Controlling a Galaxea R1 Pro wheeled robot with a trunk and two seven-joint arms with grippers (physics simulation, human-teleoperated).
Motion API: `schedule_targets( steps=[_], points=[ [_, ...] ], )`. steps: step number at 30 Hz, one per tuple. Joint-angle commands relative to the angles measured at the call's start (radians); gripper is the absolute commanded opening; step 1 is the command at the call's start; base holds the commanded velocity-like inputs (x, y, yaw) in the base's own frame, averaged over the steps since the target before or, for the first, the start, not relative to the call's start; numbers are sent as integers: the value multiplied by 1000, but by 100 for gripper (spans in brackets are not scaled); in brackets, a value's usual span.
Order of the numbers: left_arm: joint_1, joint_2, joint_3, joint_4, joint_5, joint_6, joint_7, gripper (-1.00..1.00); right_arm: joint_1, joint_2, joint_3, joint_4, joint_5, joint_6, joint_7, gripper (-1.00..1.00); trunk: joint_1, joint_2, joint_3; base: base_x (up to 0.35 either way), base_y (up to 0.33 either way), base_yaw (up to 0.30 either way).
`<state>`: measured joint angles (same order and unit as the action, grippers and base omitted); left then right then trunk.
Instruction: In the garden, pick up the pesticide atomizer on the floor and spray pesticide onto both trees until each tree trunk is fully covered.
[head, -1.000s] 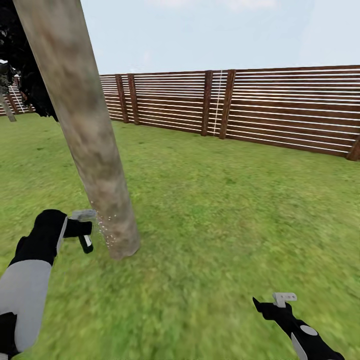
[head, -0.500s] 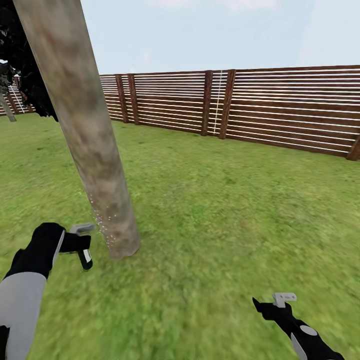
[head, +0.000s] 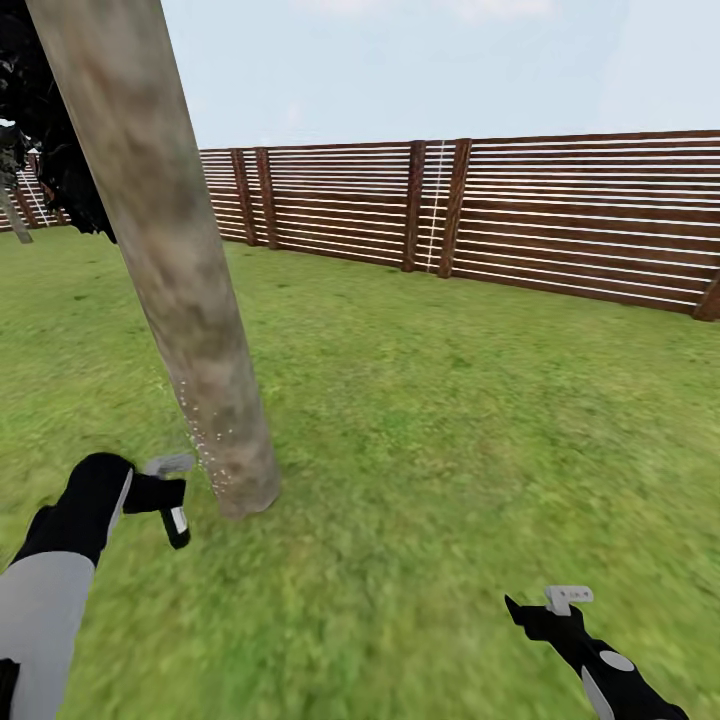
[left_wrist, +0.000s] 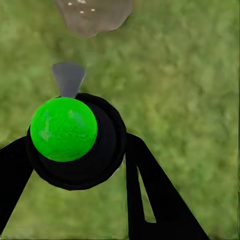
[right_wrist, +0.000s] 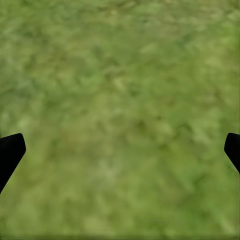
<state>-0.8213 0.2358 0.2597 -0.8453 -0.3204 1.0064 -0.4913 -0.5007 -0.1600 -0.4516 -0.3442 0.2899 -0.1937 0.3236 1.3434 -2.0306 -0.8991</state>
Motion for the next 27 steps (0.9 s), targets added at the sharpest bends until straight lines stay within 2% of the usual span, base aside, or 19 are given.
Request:
schedule_targets(
  steps=[1,2,4,6,7,9,11,13,17,27],
  points=[
    [19,-4,3,1,-10,-1,-12,-100,-1,0,-8,1,9,-4,6,100,0,0,-1,0,0,0],
    [41,-11,3,1,-10,-5,-13,-100,-1,0,-8,1,9,-4,6,100,0,0,-1,0,0,0],
    [93,-24,4,16,-10,-72,-11,-100,-1,0,-9,1,9,-4,6,100,0,0,-1,0,0,0],
    [108,-27,3,94,-15,-133,-1,-100,-1,0,-9,1,9,-4,6,100,0,0,-1,0,0,0],
    [111,-27,5,145,-18,-173,21,-100,-1,0,-9,1,9,-4,6,100,0,0,-1,0,0,0],
    [113,-30,11,184,-9,-212,93,-100,-1,0,-9,1,9,-4,6,100,0,0,-1,0,0,56],
    [114,-56,13,191,0,-225,112,-100,-1,0,-9,1,9,-4,6,100,0,0,-1,0,0,211],
    [114,-67,13,190,3,-227,116,-100,-1,0,-9,1,9,-4,6,100,0,0,-1,-52,-70,263],
    [114,-70,15,187,7,-227,117,-100,-1,0,-9,1,9,-4,6,100,0,0,-1,-89,-223,241],
    [114,-70,18,189,7,-226,117,-100,-1,0,-9,1,9,-4,6,100,0,0,-1,57,-255,17]
  ],
)
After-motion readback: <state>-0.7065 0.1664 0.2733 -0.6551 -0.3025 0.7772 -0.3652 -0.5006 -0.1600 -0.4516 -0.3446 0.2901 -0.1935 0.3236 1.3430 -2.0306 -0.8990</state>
